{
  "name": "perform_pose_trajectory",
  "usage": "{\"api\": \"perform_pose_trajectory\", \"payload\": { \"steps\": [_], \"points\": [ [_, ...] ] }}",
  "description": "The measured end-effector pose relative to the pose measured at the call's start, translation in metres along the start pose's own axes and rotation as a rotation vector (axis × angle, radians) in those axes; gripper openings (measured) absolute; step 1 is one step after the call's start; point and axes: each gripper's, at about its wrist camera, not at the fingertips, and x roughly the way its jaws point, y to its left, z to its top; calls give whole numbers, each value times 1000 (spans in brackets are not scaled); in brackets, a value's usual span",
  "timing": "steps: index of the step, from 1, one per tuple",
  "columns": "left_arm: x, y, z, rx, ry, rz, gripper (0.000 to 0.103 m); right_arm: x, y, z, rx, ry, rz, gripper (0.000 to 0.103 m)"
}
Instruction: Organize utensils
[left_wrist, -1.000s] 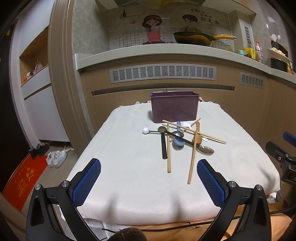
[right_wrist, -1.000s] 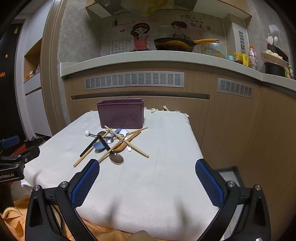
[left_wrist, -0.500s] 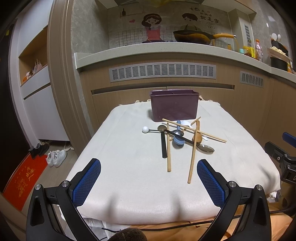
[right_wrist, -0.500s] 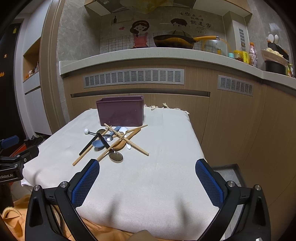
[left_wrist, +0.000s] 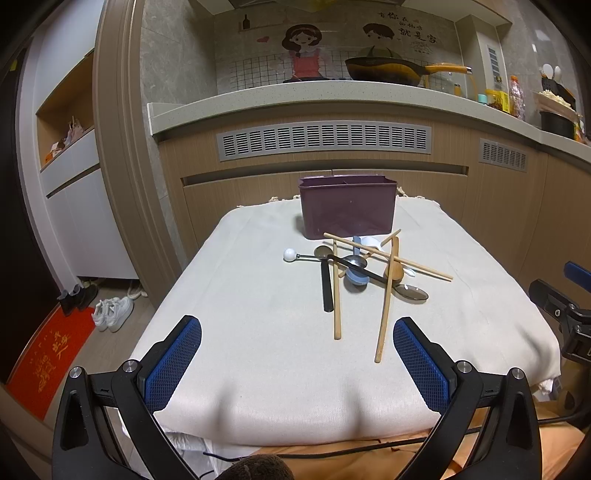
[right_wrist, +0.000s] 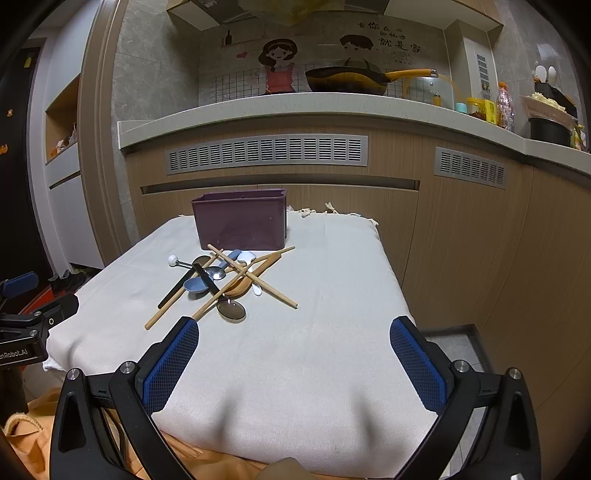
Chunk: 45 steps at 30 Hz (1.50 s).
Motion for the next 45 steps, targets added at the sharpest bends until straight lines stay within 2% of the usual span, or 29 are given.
{"api": "perform_pose_trajectory", "payload": {
  "steps": [36,45],
  "points": [
    [0,1,4,-2,21,0,103,1,-1,2,1,10,7,103],
    [20,-2,20,19,41,-20,103,8,-4,15,5,-31,-16,103]
  ]
}}
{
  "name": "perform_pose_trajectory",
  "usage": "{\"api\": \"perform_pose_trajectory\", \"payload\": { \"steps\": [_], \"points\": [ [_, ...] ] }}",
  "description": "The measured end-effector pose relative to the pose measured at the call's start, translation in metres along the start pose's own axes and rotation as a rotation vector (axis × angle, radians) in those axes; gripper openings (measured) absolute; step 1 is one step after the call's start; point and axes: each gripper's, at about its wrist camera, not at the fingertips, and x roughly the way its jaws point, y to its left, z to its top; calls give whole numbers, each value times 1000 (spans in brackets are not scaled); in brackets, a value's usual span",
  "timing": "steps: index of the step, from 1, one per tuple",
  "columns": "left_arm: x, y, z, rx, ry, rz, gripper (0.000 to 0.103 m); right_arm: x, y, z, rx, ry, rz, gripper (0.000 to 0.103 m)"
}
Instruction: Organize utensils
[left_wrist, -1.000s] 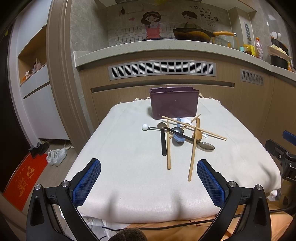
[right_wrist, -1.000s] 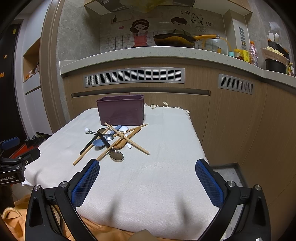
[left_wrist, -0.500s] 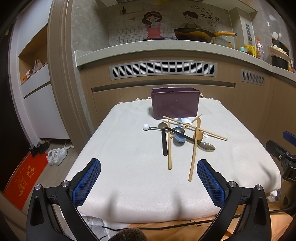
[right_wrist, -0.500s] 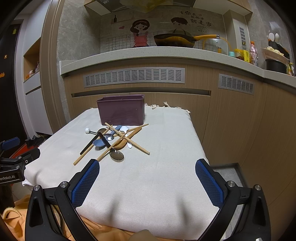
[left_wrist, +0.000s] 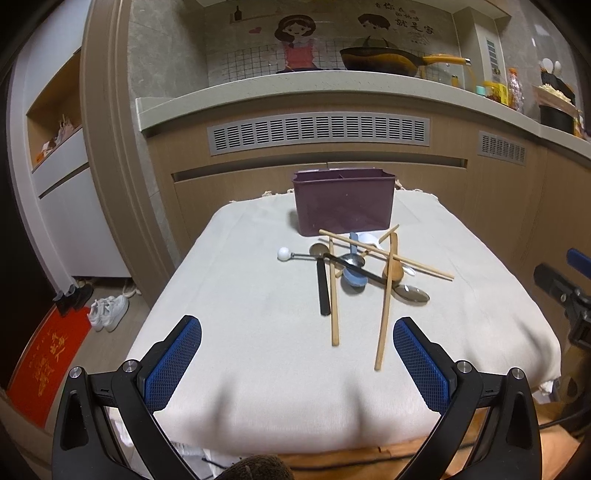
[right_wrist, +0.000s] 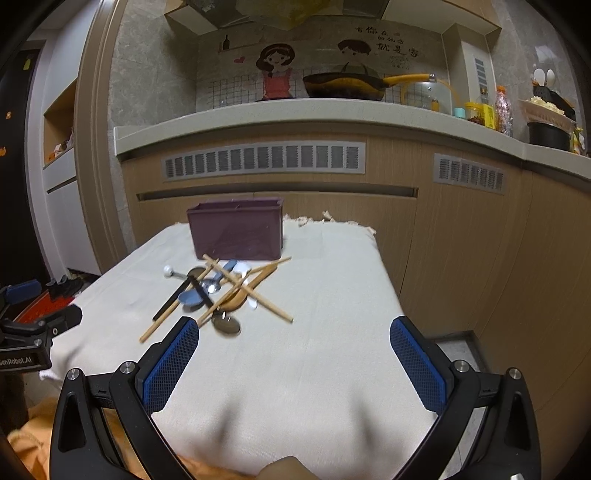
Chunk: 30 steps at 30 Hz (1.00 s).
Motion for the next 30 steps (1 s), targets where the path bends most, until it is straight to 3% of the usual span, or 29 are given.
{"api": "perform_pose_trajectory", "payload": {
  "steps": [6,12,17,25,28,30],
  "points": [
    [31,4,26,-21,1,-25,103,19,1,31,-29,-64,-20,103],
    [74,14,43,-59,56,-77,103,65,24,50,-172,11,32,103],
    [112,19,51,-4,114,-69,103,112,44,53,-238,112,120,103],
    [154,39,57,5,138,-36,103,187,59,48,-217,300,226,103],
    [165,53,59,-29,140,-19,103,207,69,48,-244,327,228,103],
    [172,61,59,-50,150,-28,103,215,77,48,-271,339,247,96]
  ]
}}
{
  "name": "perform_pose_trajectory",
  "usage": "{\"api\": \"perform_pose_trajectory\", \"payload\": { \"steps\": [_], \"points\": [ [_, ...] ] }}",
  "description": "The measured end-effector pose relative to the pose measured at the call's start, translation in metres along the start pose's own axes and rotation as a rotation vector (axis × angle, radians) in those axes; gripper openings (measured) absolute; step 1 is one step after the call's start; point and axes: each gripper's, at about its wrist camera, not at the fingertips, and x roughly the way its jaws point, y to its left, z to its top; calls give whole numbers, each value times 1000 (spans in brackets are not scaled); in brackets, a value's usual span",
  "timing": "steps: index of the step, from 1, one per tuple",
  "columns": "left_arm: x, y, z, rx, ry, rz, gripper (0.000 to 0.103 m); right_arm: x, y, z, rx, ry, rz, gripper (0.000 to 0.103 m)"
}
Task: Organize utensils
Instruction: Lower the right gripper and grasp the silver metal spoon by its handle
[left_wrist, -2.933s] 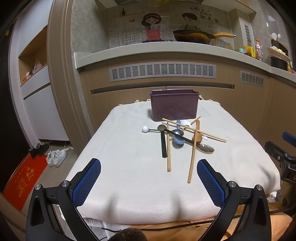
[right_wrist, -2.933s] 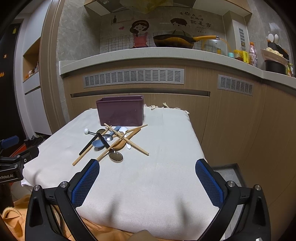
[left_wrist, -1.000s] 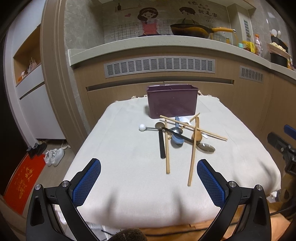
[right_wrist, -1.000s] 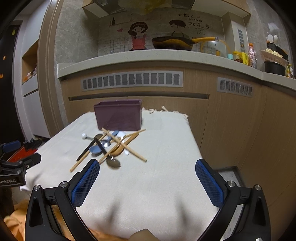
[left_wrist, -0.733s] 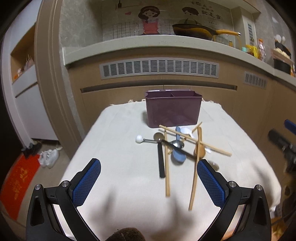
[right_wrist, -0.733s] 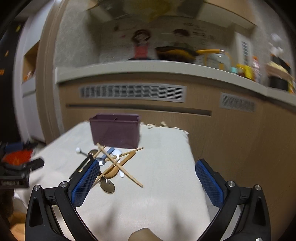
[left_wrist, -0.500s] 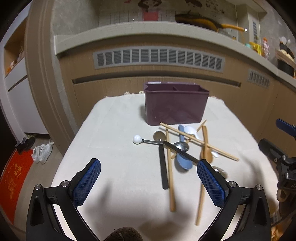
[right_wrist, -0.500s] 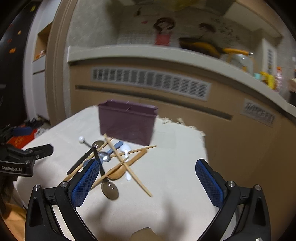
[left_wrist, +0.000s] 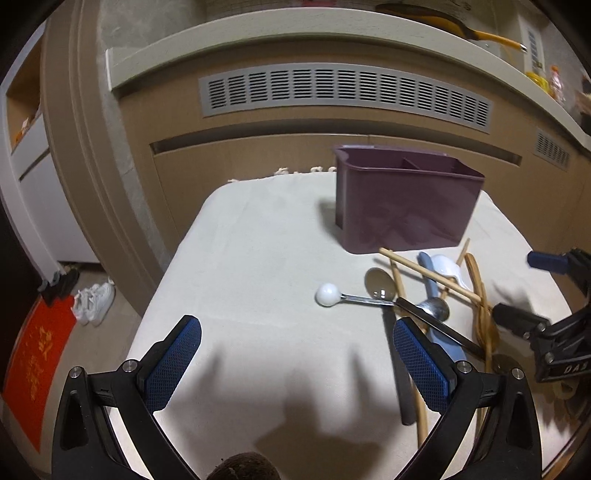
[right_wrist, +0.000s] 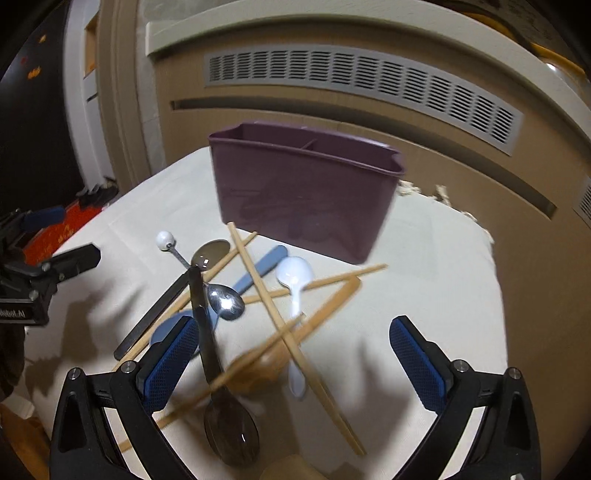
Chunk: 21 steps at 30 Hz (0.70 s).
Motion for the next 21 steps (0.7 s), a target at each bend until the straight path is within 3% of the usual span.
{"api": "perform_pose_trajectory", "payload": {
  "steps": [2,3,5,8,15,17,21],
  "points": [
    [4,3,0,-6,6,-5,103,8,11,3,-48,18,43,76],
    [7,6,0,-10,9,-5,103,12,14,4,-66,32,61,70],
    [11,7,1,-10,14,-4,103,21,24,5,-96,73,120,45],
    [17,10,1,-17,27,-8,103,30,35,3,-132,130,184,22],
    [22,12,-3,-42,50,-37,103,38,42,-7,-127,184,228,22],
    [22,10,-4,-43,54,-42,103,40,42,-8,-110,193,237,14],
    [20,8,-3,-46,69,-58,103,37,38,-4,-90,196,255,12]
  ]
}}
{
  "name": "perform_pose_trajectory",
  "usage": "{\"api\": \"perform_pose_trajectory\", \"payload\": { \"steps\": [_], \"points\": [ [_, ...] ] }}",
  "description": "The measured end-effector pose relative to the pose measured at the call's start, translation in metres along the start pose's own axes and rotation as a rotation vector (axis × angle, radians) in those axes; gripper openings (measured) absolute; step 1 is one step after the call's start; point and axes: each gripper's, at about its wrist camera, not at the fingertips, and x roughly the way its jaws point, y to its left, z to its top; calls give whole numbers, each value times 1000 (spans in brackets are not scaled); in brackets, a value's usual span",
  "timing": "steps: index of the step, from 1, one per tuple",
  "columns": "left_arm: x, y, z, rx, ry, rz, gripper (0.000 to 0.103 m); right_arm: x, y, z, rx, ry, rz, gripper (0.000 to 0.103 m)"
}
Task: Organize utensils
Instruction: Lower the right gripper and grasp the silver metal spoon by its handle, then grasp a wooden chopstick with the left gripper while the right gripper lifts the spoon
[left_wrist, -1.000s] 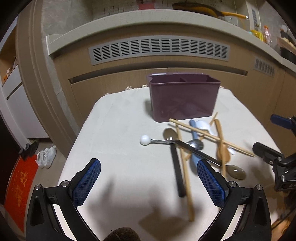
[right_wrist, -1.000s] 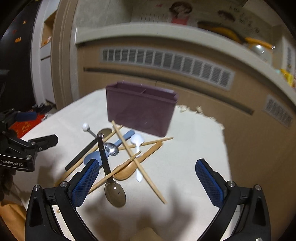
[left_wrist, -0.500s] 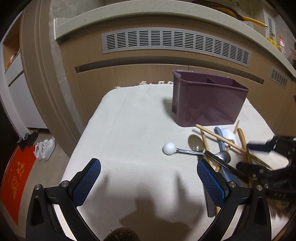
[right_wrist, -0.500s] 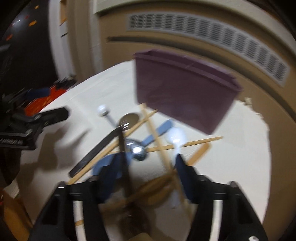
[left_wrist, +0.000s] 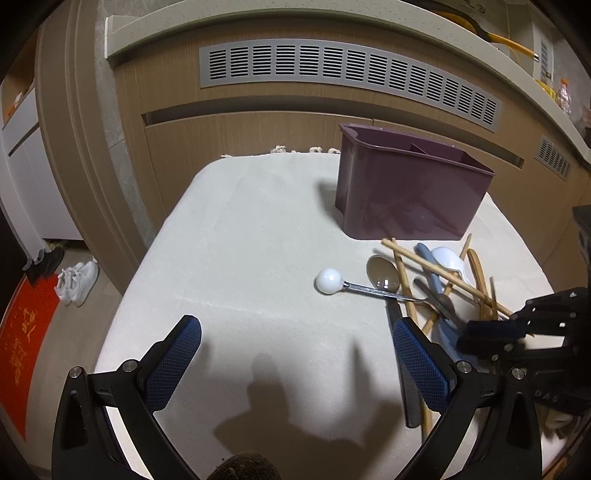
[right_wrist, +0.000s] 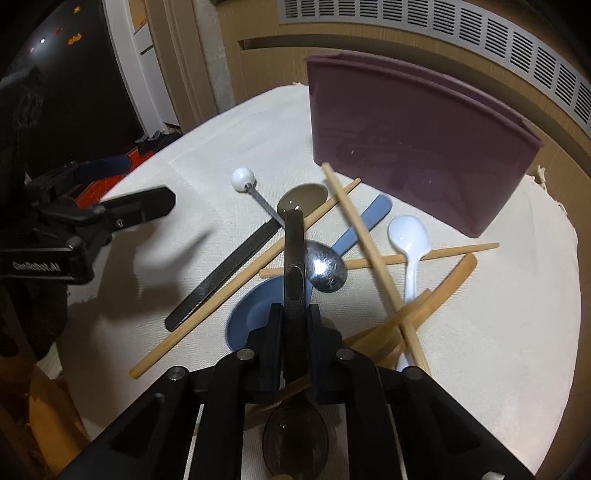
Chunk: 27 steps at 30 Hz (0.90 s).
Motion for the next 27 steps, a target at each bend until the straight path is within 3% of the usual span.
{"api": "perform_pose_trajectory", "payload": {
  "steps": [5,9,13,15,18,22,24,27],
  "points": [
    [0,-13,0,14,40,-73,103,-28,-21,-1,66,-68,-29,12],
    [-2,-45,-4,98,65,-126,103,-46,-44,-7,122,-111,-74,12],
    [-4,-69,-4,171,48,-114,103,-46,-60,-19,160,-123,-120,12],
    [2,-73,3,145,88,-149,103,-47,-67,-24,183,-126,-122,12],
    [17,-67,22,27,161,-239,103,-48,-75,-30,205,-147,-132,12],
    [35,-68,40,-53,221,-254,98,-50,-79,-38,220,-177,-139,12],
    [44,-74,47,-50,237,-229,84,-49,-78,-39,210,-190,-153,12],
    [64,-82,52,-90,293,-232,73,-48,-77,-39,203,-203,-157,12]
  ]
}}
